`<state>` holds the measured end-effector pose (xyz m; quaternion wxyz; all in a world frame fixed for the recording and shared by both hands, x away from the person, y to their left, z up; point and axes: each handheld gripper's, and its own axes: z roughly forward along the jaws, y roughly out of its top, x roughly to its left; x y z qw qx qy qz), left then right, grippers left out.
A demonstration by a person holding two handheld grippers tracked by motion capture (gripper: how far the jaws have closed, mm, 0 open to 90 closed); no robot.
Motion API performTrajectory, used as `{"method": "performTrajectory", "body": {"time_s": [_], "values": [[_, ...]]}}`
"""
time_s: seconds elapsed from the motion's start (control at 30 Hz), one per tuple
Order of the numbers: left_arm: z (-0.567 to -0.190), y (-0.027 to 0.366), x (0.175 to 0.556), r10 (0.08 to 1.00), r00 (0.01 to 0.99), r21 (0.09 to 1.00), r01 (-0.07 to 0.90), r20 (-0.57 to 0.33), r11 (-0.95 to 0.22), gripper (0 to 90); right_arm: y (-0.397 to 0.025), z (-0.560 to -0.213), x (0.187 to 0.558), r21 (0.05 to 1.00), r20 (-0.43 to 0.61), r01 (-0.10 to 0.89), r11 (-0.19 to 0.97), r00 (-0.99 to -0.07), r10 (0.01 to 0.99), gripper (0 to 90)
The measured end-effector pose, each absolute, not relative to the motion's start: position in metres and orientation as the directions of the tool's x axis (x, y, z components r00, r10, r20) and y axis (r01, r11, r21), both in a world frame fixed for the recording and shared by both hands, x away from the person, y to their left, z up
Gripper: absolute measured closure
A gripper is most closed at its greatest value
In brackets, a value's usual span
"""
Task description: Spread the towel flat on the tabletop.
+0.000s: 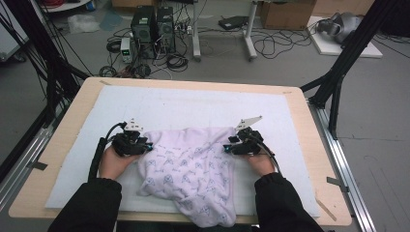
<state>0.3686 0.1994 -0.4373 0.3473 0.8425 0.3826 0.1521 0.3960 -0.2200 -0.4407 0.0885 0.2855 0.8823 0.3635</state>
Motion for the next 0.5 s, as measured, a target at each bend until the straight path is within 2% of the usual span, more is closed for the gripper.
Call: {"method": "performTrajectory", "body": {"time_s": [0.03,0.1,0.2,0.43,0.5], "values": [[-0.437,0.199,0.369,0.751,0.66,0.701,0.539,-0.008,-0.467,66.0,-0.22,-0.441,0.396,0.692,0.051,0.439,0.573,-0.821,0.568,60.6],[-0.437,0.198,0.369,0.745,0.667,0.701,0.534,-0.007,-0.472,76.7,-0.222,-0.441,0.397,0.697,0.066,0.457,0.553,-0.809,0.584,70.5],[-0.437,0.195,0.368,0.741,0.671,0.7,0.529,0.002,-0.481,85.4,-0.224,-0.442,0.4,0.701,0.107,0.476,0.531,-0.806,0.582,85.7],[-0.431,0.196,0.364,0.739,0.673,0.701,0.516,0.024,-0.492,86.9,-0.224,-0.436,0.396,0.69,0.136,0.476,0.545,-0.825,0.549,88.4],[-0.423,0.199,0.364,0.748,0.662,0.717,0.504,0.038,-0.482,87.3,-0.232,-0.424,0.393,0.72,0.159,0.467,0.514,-0.832,0.532,88.7]]}}
